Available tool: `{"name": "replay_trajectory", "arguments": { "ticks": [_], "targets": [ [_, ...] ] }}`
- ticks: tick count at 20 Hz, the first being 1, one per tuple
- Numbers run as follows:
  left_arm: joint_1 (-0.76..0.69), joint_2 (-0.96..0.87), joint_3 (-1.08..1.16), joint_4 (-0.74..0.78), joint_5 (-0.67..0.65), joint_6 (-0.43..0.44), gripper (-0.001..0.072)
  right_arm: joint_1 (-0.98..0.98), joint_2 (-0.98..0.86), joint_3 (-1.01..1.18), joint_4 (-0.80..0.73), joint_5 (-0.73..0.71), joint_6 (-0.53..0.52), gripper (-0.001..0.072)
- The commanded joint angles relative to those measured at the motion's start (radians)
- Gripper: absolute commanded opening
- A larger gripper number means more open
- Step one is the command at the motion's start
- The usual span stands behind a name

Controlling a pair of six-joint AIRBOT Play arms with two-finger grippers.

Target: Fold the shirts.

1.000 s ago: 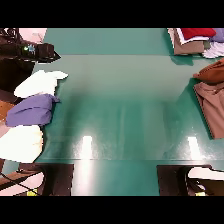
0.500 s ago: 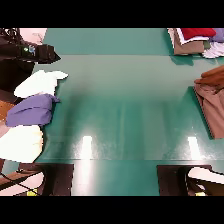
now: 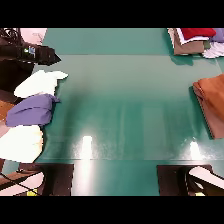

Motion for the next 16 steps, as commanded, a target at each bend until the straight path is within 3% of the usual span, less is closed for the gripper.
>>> {"name": "replay_trajectory", "arguments": {
  "ticks": [1,4,7,10,14,16],
  "targets": [
    [0.001,0.000,0.000,0.000,-0.006,0.006,0.0025,-0.078,0.030,-0.093,-0.139,0.067,0.025,0.0476],
    [0.001,0.000,0.000,-0.001,-0.020,0.006,0.0025,-0.095,0.030,-0.072,-0.122,0.083,0.064,0.0473],
    [0.001,0.000,0.000,-0.002,-0.009,0.006,0.0025,-0.023,0.031,-0.034,0.044,0.092,0.064,0.0470],
    [0.001,0.000,0.000,-0.002,-0.007,0.005,0.0025,0.148,0.031,-0.005,0.221,0.101,0.064,0.0470],
    [0.001,0.000,0.000,-0.003,0.014,0.005,0.0026,0.449,0.030,0.033,0.246,0.100,0.062,0.0409],
    [0.001,0.000,0.000,-0.003,0.037,0.005,0.0026,0.580,0.030,0.049,0.245,0.088,0.042,0.0021]
  ]
}}
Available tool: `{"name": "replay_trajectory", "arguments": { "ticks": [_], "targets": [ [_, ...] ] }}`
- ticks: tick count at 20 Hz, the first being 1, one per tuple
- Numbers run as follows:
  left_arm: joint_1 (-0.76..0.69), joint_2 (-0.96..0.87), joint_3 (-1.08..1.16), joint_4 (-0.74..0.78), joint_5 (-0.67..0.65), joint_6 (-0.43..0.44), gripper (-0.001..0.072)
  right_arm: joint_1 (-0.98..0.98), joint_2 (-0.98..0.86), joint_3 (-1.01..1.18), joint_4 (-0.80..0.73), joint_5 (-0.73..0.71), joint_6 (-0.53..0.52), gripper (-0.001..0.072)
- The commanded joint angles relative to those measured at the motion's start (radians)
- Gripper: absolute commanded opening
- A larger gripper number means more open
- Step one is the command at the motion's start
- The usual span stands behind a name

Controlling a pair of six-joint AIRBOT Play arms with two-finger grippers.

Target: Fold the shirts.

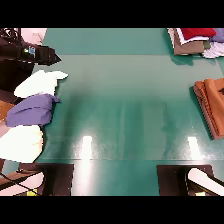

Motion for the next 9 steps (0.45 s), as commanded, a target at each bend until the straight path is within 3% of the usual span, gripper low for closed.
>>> {"name": "replay_trajectory", "arguments": {
  "ticks": [1,5,9],
  "targets": [
    [0.001,0.000,0.000,0.000,0.035,0.000,0.0026,0.239,0.000,0.032,0.032,-0.015,-0.029,0.0019],
    [0.001,0.000,0.000,0.000,0.049,0.000,0.0026,0.378,-0.002,0.036,0.033,-0.051,-0.029,0.0019],
    [0.001,0.000,0.000,0.000,0.083,0.000,0.0025,0.398,-0.002,0.036,0.034,-0.050,-0.029,0.0019]
  ]
}}
